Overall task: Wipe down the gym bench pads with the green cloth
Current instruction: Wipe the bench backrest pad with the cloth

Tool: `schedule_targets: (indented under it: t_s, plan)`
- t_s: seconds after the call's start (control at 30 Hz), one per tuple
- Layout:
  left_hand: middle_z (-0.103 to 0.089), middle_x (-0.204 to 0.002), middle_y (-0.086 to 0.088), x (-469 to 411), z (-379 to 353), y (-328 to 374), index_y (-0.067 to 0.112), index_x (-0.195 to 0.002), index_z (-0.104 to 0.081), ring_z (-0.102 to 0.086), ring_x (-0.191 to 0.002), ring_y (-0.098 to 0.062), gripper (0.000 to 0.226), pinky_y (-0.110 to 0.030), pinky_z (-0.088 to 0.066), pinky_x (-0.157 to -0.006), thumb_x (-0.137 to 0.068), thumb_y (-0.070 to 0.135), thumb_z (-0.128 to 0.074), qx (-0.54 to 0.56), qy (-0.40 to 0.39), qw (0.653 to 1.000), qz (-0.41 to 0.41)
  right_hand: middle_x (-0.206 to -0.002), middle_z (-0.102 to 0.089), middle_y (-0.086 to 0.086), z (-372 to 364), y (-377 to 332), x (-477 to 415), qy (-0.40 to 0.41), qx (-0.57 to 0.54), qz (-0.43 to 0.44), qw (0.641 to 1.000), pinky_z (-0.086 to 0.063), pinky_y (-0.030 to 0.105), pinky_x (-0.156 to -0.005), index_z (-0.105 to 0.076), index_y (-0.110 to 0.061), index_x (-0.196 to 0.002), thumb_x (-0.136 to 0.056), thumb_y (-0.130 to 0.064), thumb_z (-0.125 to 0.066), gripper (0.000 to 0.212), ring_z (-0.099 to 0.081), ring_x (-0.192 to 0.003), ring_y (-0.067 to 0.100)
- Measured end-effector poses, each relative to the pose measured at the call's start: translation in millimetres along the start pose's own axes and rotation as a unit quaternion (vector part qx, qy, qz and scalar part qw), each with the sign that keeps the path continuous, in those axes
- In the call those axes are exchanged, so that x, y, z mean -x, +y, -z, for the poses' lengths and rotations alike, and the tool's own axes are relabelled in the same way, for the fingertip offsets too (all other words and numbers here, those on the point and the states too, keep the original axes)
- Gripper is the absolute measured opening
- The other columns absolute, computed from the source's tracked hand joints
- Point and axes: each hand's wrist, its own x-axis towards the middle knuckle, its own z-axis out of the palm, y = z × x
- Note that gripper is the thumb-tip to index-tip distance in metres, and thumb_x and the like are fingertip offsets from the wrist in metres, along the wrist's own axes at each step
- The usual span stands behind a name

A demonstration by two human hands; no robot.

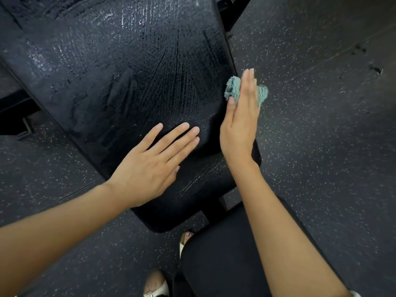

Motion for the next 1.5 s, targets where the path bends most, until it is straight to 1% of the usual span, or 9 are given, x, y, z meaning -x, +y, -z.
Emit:
schedule_targets:
  t_s: [0.1, 0.3, 0.47, 0.6, 0.83, 0.97, 1.2, 1.33, 1.5]
  plan:
    - [-0.011, -0.164, -0.007, 0, 1, 0, 0.008, -0.155, -0.017, -0.010, -0.151, -0.024, 0.062, -0.048, -0.008, -0.121, -0.097, 0.029, -0.029, 0.011, -0.002, 1.000, 0.003, -0.160, -0.020, 0.006, 10, 15, 29, -0.021, 0.010, 0.019, 1.000, -0.013, 0.037, -0.122, -0.019, -0.009, -0.152, -0.105, -0.012, -0.034, 0.049, -0.012, -0.149, 0.020]
    - [-0.010, -0.164, -0.007, 1, 2, 1, 0.008, -0.155, -0.017, -0.009, -0.151, -0.024, 0.062, -0.047, -0.010, -0.120, -0.097, 0.029, -0.028, 0.020, -0.011, 1.000, 0.006, -0.161, -0.014, 0.000, 28, 44, 93, -0.055, 0.057, -0.043, 0.996, -0.012, 0.034, -0.122, -0.017, -0.009, -0.153, -0.102, -0.008, -0.035, 0.054, -0.005, -0.150, 0.016]
    - [-0.006, -0.164, -0.007, 0, 6, 1, 0.008, -0.155, -0.014, -0.005, -0.151, -0.024, 0.065, -0.047, -0.007, -0.121, -0.096, 0.029, -0.032, 0.015, -0.024, 1.000, 0.005, -0.160, -0.020, 0.003, 13, 13, 69, -0.002, 0.006, -0.097, 0.995, -0.007, 0.022, -0.120, -0.022, -0.011, -0.152, -0.102, -0.025, -0.024, 0.052, -0.010, -0.149, 0.016]
    - [-0.011, -0.163, -0.007, -2, 12, -1, 0.009, -0.154, -0.021, -0.009, -0.150, -0.024, 0.072, -0.046, -0.008, -0.121, -0.090, 0.028, -0.048, 0.022, -0.038, 0.999, 0.004, -0.160, -0.020, 0.005, -2, -28, 18, -0.008, -0.023, -0.041, 0.999, -0.010, 0.031, -0.121, -0.021, -0.011, -0.152, -0.105, -0.023, -0.028, 0.049, -0.009, -0.149, 0.018]
    - [-0.012, -0.163, -0.008, -4, 20, -5, 0.008, -0.153, -0.022, -0.010, -0.151, -0.024, 0.070, -0.046, -0.010, -0.121, -0.090, 0.028, -0.046, 0.031, -0.055, 0.998, 0.015, -0.162, -0.014, 0.005, 8, -32, -7, -0.082, 0.028, 0.060, 0.994, -0.010, 0.031, -0.122, -0.017, -0.009, -0.153, -0.105, -0.014, -0.032, 0.051, -0.006, -0.150, 0.018]
    - [-0.014, -0.163, -0.008, -12, 28, -16, 0.007, -0.153, -0.023, -0.013, -0.150, -0.025, 0.063, -0.048, -0.015, -0.119, -0.094, 0.027, -0.030, 0.029, -0.044, 0.998, 0.038, -0.162, -0.013, -0.002, 29, 13, 35, -0.099, 0.021, 0.000, 0.995, -0.011, 0.029, -0.121, -0.016, -0.011, -0.154, -0.104, -0.012, -0.034, 0.054, -0.008, -0.149, 0.012]
    - [-0.013, -0.163, -0.007, -15, 31, -27, 0.008, -0.154, -0.021, -0.012, -0.151, -0.024, 0.063, -0.048, -0.014, -0.119, -0.095, 0.029, -0.028, 0.027, -0.052, 0.998, 0.038, -0.162, -0.010, -0.004, 33, 25, 77, -0.100, 0.050, -0.050, 0.992, -0.012, 0.032, -0.121, -0.014, -0.011, -0.154, -0.104, -0.022, -0.023, 0.052, -0.002, -0.150, 0.013]
    - [-0.009, -0.164, -0.006, -15, 30, -31, 0.009, -0.155, -0.017, -0.009, -0.151, -0.023, 0.064, -0.047, -0.015, -0.119, -0.096, 0.030, -0.029, 0.028, -0.057, 0.997, 0.032, -0.161, -0.017, 0.005, 13, -4, 35, -0.069, 0.025, -0.022, 0.997, -0.012, 0.034, -0.122, -0.019, -0.006, -0.152, -0.104, -0.022, -0.026, 0.051, -0.007, -0.150, 0.017]
    - [-0.008, -0.164, -0.005, -14, 29, -33, 0.010, -0.155, -0.015, -0.008, -0.151, -0.023, 0.065, -0.047, -0.015, -0.120, -0.096, 0.031, -0.030, 0.025, -0.060, 0.997, 0.029, -0.162, -0.011, 0.002, 12, -16, 9, -0.098, 0.018, 0.034, 0.994, -0.009, 0.032, -0.121, -0.014, -0.011, -0.153, -0.106, -0.019, -0.029, 0.050, -0.003, -0.150, 0.016]
